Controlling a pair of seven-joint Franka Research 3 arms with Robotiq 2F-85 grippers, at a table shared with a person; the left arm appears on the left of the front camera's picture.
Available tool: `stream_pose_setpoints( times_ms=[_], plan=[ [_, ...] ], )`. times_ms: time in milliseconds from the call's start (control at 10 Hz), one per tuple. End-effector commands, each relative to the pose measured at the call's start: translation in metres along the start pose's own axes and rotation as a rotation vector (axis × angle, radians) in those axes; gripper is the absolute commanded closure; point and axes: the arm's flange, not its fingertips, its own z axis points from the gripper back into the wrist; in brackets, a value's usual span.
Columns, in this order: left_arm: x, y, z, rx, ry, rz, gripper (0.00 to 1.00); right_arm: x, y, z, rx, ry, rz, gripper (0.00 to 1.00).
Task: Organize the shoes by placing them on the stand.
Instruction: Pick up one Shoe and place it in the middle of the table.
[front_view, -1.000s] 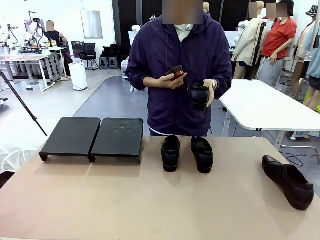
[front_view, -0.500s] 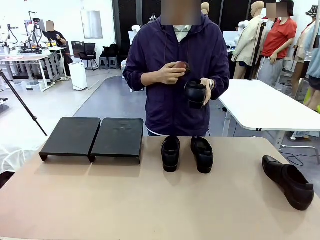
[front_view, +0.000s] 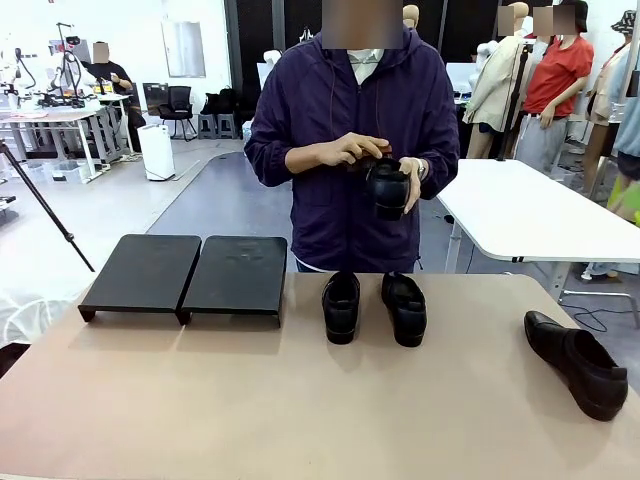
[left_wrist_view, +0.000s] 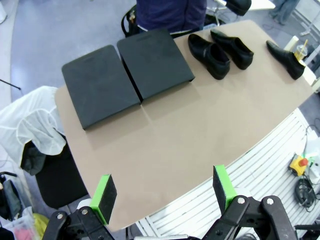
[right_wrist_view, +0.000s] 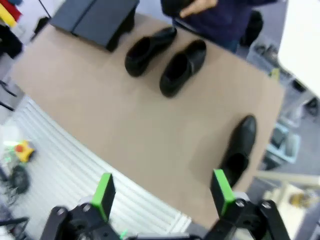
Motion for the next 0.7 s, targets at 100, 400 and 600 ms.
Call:
stream_pose_setpoints(
  times_ms=[100, 400, 600],
  plan=[
    [0.001, 0.001, 0.001, -0.006, 0.004, -0.004, 0.00, 0.043, 0.029, -0.072, 0.026, -0.032, 0.038, 0.00],
    [0.001, 0.001, 0.001, -0.006, 0.004, -0.004, 0.00, 0.052, 0.042, -0.095, 0.051, -0.049, 0.061, 0.00],
    [0.001, 0.001, 0.001, -0.006, 0.004, -0.004, 0.00, 0.053, 0.043, -0.097, 0.023, -0.030, 0.074, 0.00]
  ],
)
